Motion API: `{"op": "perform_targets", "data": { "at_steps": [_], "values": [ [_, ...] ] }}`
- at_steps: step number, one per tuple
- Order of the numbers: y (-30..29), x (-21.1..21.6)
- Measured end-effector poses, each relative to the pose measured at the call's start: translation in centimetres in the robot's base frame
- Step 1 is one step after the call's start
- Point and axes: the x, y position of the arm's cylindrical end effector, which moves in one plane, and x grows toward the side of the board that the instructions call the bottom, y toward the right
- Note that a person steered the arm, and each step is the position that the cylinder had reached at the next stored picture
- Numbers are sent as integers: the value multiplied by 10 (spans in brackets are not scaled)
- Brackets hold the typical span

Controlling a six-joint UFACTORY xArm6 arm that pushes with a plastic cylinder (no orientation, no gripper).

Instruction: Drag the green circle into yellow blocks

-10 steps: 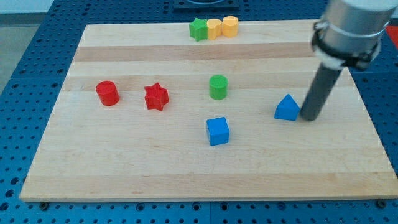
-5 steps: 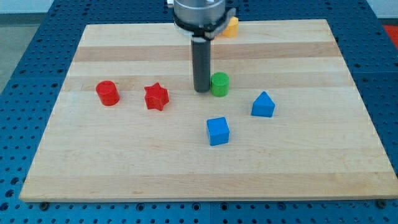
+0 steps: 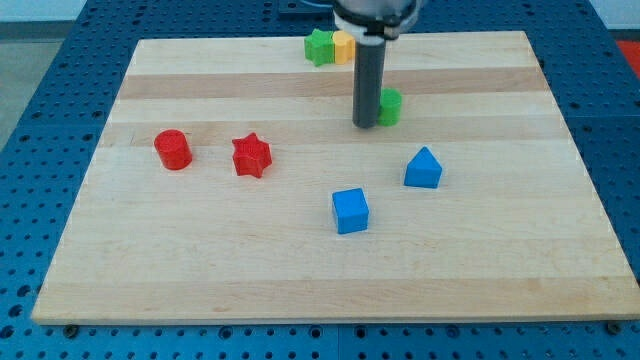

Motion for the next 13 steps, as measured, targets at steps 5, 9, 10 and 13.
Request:
{"op": "perform_targets", "data": {
  "at_steps": [5,9,10,13],
  "values": [
    [63,-13],
    [19,-24],
    [6,4],
    [-26,-44]
  ]
}}
